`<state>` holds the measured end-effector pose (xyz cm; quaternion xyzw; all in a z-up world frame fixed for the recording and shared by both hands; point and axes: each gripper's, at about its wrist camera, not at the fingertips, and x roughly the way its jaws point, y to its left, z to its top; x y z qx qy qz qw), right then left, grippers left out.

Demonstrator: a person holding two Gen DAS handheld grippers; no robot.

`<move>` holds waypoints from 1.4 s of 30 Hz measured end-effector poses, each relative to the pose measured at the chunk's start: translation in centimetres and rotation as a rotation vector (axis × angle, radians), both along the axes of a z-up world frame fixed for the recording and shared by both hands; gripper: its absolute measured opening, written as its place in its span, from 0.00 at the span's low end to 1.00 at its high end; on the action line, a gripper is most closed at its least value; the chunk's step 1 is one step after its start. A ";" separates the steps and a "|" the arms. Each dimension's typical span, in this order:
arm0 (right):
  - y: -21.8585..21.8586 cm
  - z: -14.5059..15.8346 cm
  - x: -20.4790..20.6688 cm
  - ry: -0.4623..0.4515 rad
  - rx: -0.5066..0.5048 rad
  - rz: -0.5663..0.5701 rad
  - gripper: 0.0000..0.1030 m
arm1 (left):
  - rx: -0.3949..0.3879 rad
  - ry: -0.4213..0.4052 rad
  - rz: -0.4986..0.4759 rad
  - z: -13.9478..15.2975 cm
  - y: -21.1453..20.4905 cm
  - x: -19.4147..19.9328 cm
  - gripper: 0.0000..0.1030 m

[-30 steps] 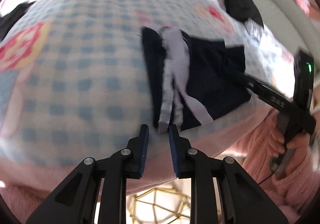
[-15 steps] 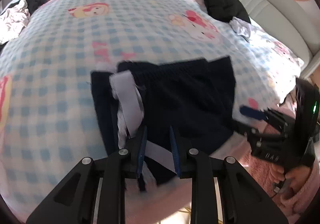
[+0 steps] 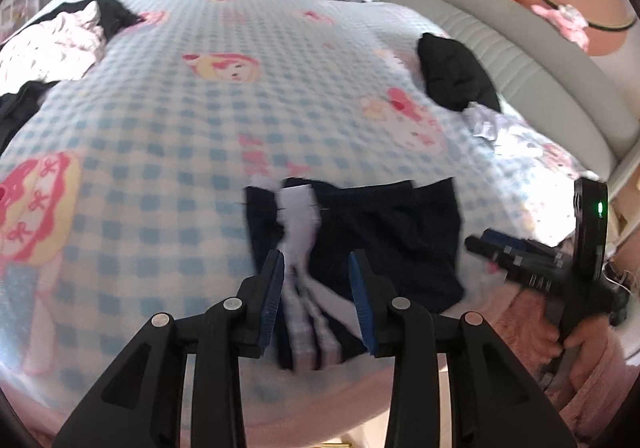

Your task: Fold clothes

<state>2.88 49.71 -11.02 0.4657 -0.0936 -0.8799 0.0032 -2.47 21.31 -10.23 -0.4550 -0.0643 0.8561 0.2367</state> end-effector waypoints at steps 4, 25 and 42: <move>2.8 -1.1 -3.5 -0.077 -0.249 -0.023 0.59 | 0.063 -0.070 0.052 -1.5 -0.6 -1.2 0.34; 4.3 -1.4 -6.4 -0.045 -0.110 0.056 0.34 | -0.029 -0.027 -0.026 -3.6 3.5 -5.5 0.25; 1.0 -2.9 -1.9 -0.073 -0.285 -0.020 0.61 | 0.027 -0.087 -0.107 -4.2 6.0 -2.0 0.27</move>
